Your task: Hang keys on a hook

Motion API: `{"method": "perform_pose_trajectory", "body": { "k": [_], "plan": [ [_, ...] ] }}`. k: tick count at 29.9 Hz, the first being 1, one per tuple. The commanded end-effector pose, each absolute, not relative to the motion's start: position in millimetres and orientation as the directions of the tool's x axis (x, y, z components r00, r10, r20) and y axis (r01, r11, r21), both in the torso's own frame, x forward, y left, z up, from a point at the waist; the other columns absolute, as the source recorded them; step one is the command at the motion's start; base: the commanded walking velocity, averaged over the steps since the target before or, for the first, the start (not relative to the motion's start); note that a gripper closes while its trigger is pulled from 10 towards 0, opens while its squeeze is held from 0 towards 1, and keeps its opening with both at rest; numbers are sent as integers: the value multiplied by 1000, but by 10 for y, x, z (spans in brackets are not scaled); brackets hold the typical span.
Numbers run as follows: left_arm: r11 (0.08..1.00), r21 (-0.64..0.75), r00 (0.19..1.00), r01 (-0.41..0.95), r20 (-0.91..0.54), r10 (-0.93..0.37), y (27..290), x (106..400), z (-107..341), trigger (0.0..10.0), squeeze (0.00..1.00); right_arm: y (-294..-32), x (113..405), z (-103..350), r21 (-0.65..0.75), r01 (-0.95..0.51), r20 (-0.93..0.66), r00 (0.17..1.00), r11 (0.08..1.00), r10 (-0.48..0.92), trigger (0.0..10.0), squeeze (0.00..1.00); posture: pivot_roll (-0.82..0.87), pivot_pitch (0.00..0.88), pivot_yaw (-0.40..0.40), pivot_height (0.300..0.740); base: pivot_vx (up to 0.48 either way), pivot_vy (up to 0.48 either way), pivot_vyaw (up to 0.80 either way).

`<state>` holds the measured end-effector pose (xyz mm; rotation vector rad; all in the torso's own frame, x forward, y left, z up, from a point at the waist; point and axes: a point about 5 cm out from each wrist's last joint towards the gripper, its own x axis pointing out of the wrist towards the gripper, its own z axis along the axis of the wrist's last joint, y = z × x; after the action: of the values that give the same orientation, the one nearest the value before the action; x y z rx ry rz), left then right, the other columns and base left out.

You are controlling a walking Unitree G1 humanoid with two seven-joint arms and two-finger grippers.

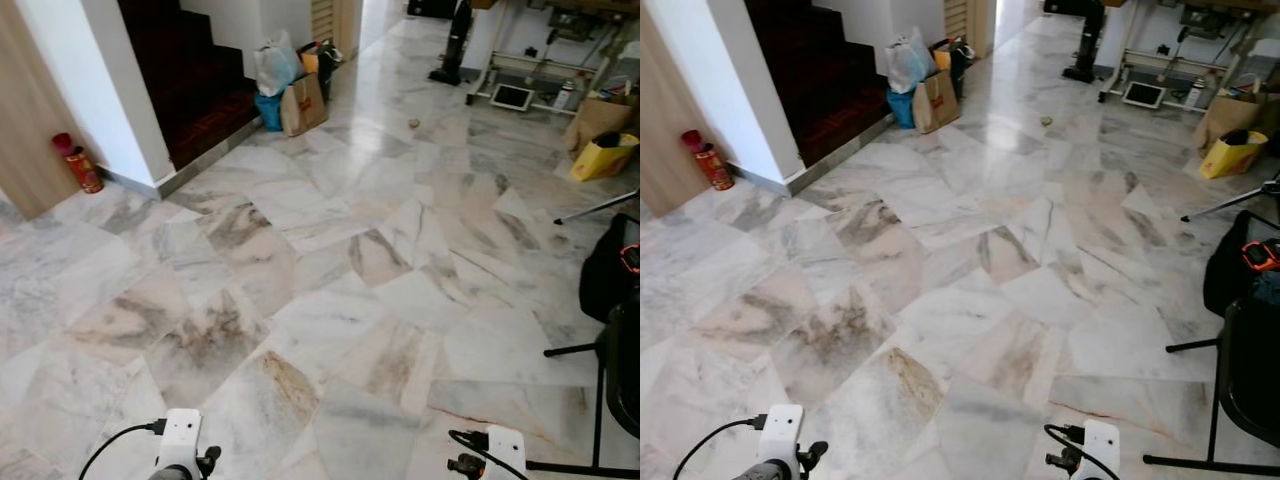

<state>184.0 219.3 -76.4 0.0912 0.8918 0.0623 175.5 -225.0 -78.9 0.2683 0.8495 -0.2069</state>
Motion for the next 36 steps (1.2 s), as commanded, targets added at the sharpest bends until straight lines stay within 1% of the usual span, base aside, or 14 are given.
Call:
{"method": "perform_pose_trajectory", "body": {
  "k": [1, 2, 5, 8, 10, 11, 12, 14, 15, 18, 25, 27, 32, 36],
  "plan": [
    [995, 99, 559, -20, -824, 93, 2234, 1622, -863, 10000, 0, -2306, 1774, -771, 150, 310, -762, 642, 939, -90, 10000, 0, 42, 0, -31, 740, 0, 0, 0],
    [995, 94, 547, -21, -832, 91, 2238, 1573, -883, 10000, 0, -2329, 1782, -763, 142, 320, -763, 639, 937, -103, 10000, 0, 49, 0, -39, 740, 0, 0, 0],
    [995, 96, 546, -38, -831, 101, 2257, 1569, -881, 10000, 0, -2348, 1788, -759, 148, 333, -768, 632, 931, -104, 10000, 0, 66, 0, -54, 740, 0, 0, 0],
    [994, 82, 543, -76, -832, 110, 2293, 1524, -889, 10000, 0, -2326, 1796, -760, 144, 279, -776, 628, 949, -67, 10000, 0, 68, 0, -55, 740, 0, 0, -425],
    [992, 89, 539, -90, -833, 124, 2346, 1501, -885, 10000, 0, -2346, 1788, -760, 153, 299, -778, 625, 942, -72, 10000, 0, 45, 0, -25, 740, 0, 0, -763],
    [990, 101, 538, -97, -832, 137, 2387, 1490, -879, 10000, 0, -2194, 1798, -792, 162, 299, -777, 626, 940, -65, 10000, 0, 35, 0, -13, 740, 0, 0, -763],
    [990, 101, 538, -97, -832, 137, 2387, 1490, -879, 10000, 0, -2194, 1798, -792, 162, 299, -777, 626, 940, -65, 10000, 0, 35, 0, -13, 740, 0, 0, -763],
    [990, 106, 536, -98, -832, 142, 2409, 1484, -876, 10000, 0, -2009, 1814, -819, 175, 292, -776, 628, 940, -50, 10000, 0, 27, 0, -6, 740, 0, 0, -763],
    [991, 112, 531, -79, -836, 137, 2444, 1476, -870, 10000, 0, -1895, 1819, -834, 182, 290, -778, 627, 939, -43, 10000, 0, 10, 0, 18, 740, 0, 0, -763],
    [990, 121, 536, -74, -832, 142, 2499, 1485, -849, 10000, 0, -1831, 1832, -837, 196, 312, -779, 626, 930, -46, 10000, 0, 12, 0, 28, 740, 0, 0, -763],
    [983, 140, 563, -115, -807, 181, 2639, 1611, -755, 10000, 0, -1756, 1828, -845, 196, 273, -778, 627, 942, -20, 10000, 0, -1, 0, 21, 740, 0, 0, -763],
    [983, 134, 563, -126, -806, 183, 2638, 1621, -753, 10000, 0, -1760, 1821, -847, 193, 273, -779, 626, 942, -22, 10000, 0, 0, 0, 27, 740, 0, 0, -769],
    [990, 132, 550, -47, -824, 136, 2561, 1608, -783, 10000, 0, -1809, 1763, -870, 166, 288, -791, 610, 943, -47, 10000, 0, 12, 0, 40, 740, 0, 0, -764],
    [991, 124, 550, -52, -825, 132, 2510, 1609, -799, 10000, 0, -1849, 1789, -856, 153, 315, -789, 609, 937, -76, 10000, 0, 28, 0, 14, 740, 0, 0, -764]
  ]
}}
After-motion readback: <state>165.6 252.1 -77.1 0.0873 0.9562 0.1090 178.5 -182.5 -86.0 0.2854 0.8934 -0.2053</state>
